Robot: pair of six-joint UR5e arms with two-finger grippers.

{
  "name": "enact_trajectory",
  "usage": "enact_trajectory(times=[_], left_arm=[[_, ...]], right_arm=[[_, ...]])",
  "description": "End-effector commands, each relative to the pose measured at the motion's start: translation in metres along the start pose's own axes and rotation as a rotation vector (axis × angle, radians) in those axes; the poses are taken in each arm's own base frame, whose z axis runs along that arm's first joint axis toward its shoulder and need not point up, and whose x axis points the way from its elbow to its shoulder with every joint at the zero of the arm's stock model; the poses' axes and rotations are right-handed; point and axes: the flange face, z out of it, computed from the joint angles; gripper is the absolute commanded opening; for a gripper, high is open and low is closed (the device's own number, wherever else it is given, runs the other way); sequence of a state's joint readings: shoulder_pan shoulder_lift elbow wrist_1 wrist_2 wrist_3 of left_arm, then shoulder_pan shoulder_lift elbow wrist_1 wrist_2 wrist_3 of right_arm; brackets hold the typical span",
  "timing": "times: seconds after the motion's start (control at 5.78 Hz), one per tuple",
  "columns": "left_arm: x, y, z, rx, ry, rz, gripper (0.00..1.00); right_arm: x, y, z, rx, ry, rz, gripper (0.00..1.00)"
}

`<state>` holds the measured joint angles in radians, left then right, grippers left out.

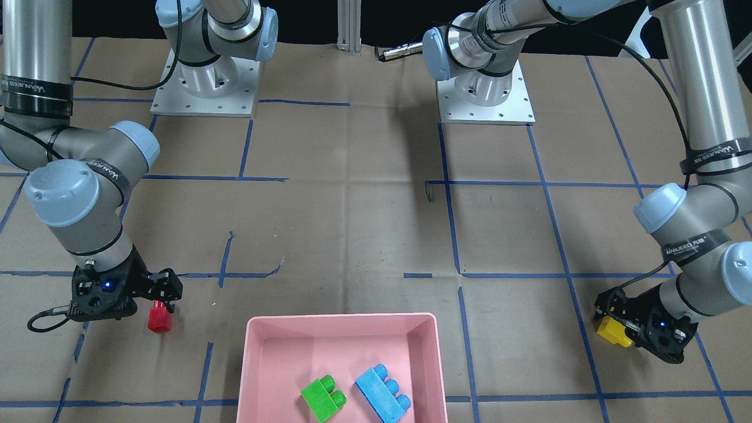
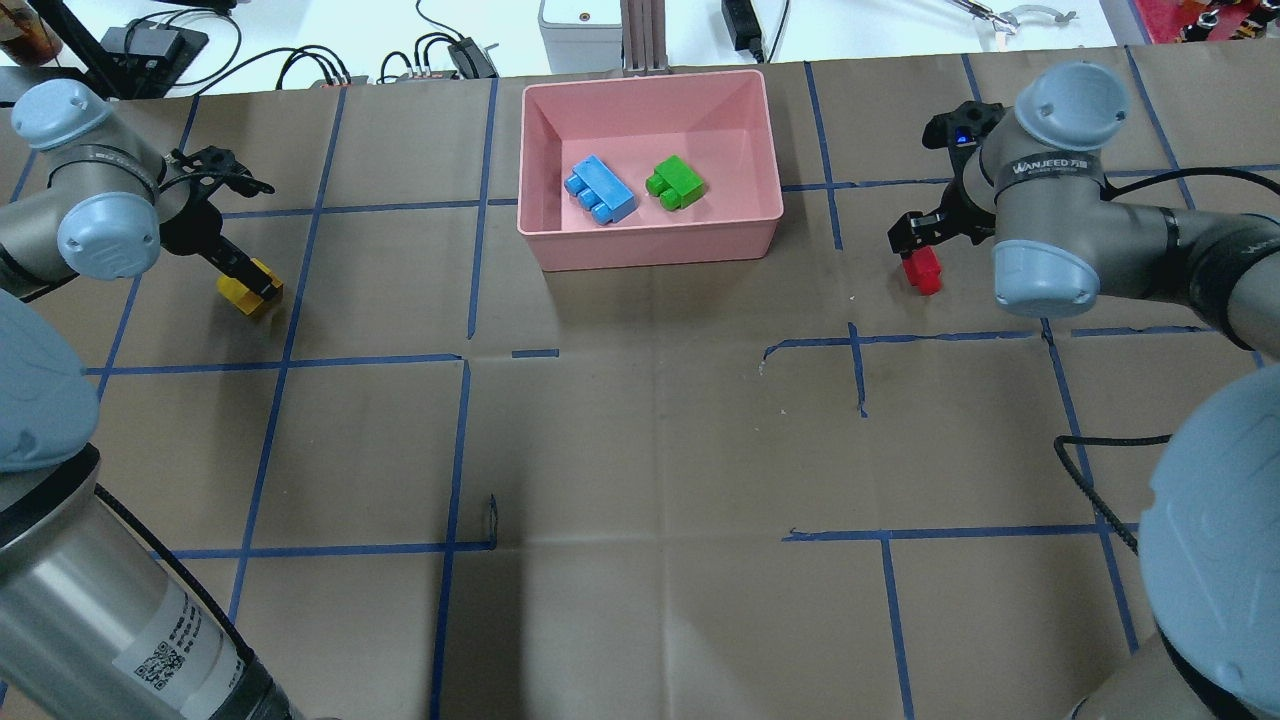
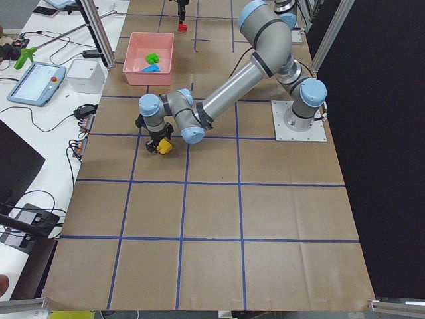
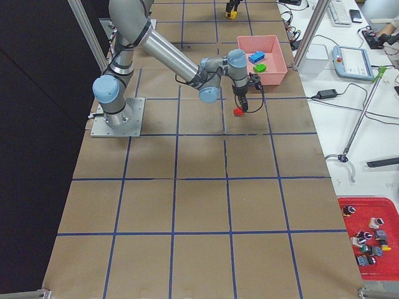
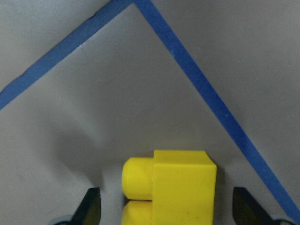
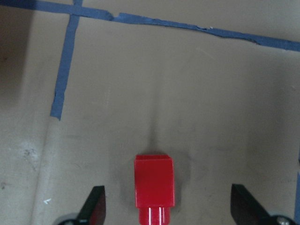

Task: Put all blocks into box

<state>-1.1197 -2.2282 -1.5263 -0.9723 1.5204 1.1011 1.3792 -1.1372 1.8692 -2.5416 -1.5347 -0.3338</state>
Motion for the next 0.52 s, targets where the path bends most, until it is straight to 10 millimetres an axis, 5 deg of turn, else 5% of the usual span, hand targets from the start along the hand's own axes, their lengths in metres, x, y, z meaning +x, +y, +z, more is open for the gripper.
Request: enact_trajectory(times=[0.0,0.35], left_arm=[[0.002,0.000,0.011,0.007,0.021,0.006,0.78],[-0.004,-0.001,0.000,0.014,0.001,0.010,0.64]], right_arm=[[0.002,0.011,0.022,0.002,0.000,0.008,0.93],[0.001,0.011,0.028,-0.002,-0.005,0.015,0.93]])
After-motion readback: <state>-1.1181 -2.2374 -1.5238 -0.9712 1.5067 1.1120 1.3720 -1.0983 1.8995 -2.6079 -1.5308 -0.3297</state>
